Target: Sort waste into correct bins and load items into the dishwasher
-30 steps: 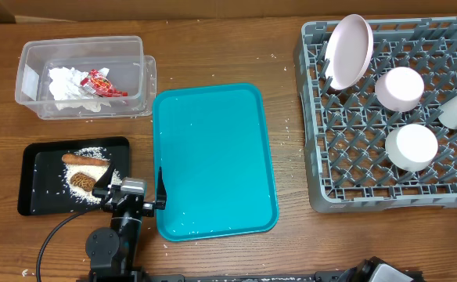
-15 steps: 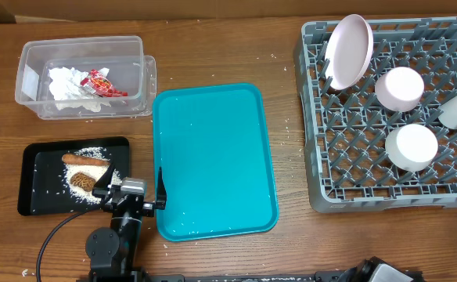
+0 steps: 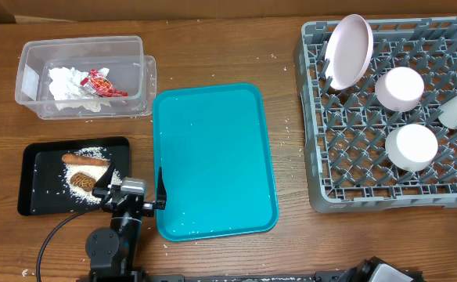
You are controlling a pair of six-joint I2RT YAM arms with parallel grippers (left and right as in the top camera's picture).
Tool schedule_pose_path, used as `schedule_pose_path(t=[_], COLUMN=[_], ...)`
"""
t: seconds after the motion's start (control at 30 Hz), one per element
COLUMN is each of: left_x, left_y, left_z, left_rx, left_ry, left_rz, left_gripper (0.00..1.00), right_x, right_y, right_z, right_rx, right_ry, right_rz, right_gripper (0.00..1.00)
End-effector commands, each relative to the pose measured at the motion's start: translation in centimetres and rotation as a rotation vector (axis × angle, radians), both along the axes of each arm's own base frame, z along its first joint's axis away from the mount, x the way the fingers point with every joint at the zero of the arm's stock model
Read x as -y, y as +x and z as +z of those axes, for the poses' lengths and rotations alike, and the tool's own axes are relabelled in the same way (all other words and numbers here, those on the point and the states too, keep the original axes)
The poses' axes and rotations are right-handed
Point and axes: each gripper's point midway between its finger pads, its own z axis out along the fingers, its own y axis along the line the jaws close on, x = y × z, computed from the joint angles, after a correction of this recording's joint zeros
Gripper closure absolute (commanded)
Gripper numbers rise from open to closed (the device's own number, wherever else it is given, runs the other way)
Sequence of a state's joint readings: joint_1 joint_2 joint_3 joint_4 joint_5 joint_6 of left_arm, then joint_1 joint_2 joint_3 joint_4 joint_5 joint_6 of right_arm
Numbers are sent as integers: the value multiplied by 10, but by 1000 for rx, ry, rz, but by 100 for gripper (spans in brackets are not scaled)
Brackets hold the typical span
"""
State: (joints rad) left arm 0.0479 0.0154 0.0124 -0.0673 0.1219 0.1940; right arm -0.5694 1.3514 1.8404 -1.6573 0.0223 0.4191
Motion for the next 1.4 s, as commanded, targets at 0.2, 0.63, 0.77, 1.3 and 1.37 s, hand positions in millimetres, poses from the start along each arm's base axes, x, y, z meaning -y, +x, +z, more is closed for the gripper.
schedule_pose_path(t=[0.2,0.63,0.77,1.3,1.37], left_x=[-4,-4,-4,-4,-4], left_y=[0,0,0,0,0], left_z=[-1,-1,-1,-1,-1], left_rx=[5,5,5,5,5], left_ry=[10,10,10,10,10], left_rz=[19,19,19,19,19], left_gripper=[0,0,0,0,0], right_x=[2,-87,-104,-143,-143], right_y=[-4,65,64,50,48], right_z=[14,22,-9,-131,-138], right_rx=[44,455,528,891,908], right_ry=[-46,-83,-102,-193,-199], right_rz=[-13,385,443,577,578], right_gripper=[0,0,0,0,0])
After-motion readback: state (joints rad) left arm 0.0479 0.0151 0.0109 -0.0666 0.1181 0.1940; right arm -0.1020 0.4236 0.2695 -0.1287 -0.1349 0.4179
